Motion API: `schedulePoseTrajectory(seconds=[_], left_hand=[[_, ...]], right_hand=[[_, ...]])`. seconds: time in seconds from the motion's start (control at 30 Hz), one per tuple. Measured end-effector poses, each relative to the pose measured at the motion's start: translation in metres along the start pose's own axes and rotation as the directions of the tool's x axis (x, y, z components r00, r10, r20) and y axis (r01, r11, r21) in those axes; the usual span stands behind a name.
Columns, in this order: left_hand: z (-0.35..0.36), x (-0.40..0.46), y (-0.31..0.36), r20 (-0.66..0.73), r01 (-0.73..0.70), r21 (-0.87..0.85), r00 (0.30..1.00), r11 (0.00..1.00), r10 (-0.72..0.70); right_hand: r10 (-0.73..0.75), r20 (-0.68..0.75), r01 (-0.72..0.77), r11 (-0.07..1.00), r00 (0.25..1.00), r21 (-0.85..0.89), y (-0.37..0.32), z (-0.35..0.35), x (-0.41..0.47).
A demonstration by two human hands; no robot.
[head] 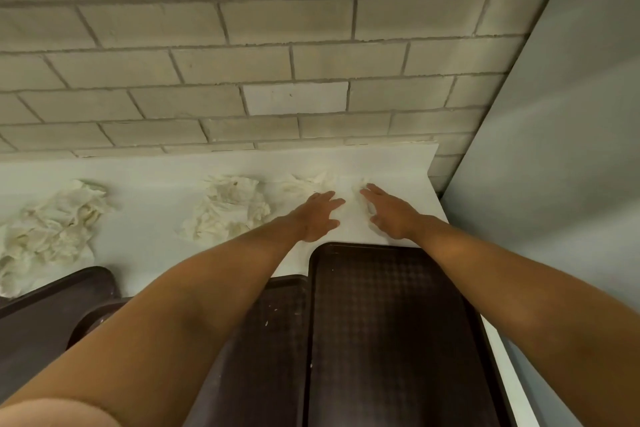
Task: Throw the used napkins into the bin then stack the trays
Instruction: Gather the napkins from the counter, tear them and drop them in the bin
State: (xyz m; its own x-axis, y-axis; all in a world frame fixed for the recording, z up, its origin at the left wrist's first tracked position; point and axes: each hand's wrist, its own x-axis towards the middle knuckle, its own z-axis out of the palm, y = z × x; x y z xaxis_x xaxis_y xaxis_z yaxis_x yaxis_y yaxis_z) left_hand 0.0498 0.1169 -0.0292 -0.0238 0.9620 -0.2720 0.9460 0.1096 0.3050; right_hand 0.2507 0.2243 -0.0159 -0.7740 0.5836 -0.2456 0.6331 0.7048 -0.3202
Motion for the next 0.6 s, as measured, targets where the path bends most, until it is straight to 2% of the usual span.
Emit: schedulePoseTrajectory(seconds=[0.17,0.27,0.37,0.6], left_hand=[[0.002,0.004,-0.002,0.044,-0.014,0.080,0.999,0.997,0.010],[0.002,0.000,-0.005,-0.044,-0.029,0.140,0.998,0.990,0.036],[0.003,-0.004,-0.012,-0.119,-0.021,0.153,0.992,0.988,0.039],[0.004,-0.018,-0.020,-0.151,0.020,0.218,0.988,0.976,0.014]], right_hand=[[-0.020,0.019,0.020,1.000,1.000,-0.023,0.002,0.002,0.015],[-0.008,0.028,0.010,0.999,1.000,-0.049,0.002,0.004,0.019],[-0.034,-0.025,0.033,0.998,0.999,-0.050,0.001,0.005,0.019],[-0.130,-0.105,0.116,0.984,0.986,-0.134,-0.005,0.012,0.013]])
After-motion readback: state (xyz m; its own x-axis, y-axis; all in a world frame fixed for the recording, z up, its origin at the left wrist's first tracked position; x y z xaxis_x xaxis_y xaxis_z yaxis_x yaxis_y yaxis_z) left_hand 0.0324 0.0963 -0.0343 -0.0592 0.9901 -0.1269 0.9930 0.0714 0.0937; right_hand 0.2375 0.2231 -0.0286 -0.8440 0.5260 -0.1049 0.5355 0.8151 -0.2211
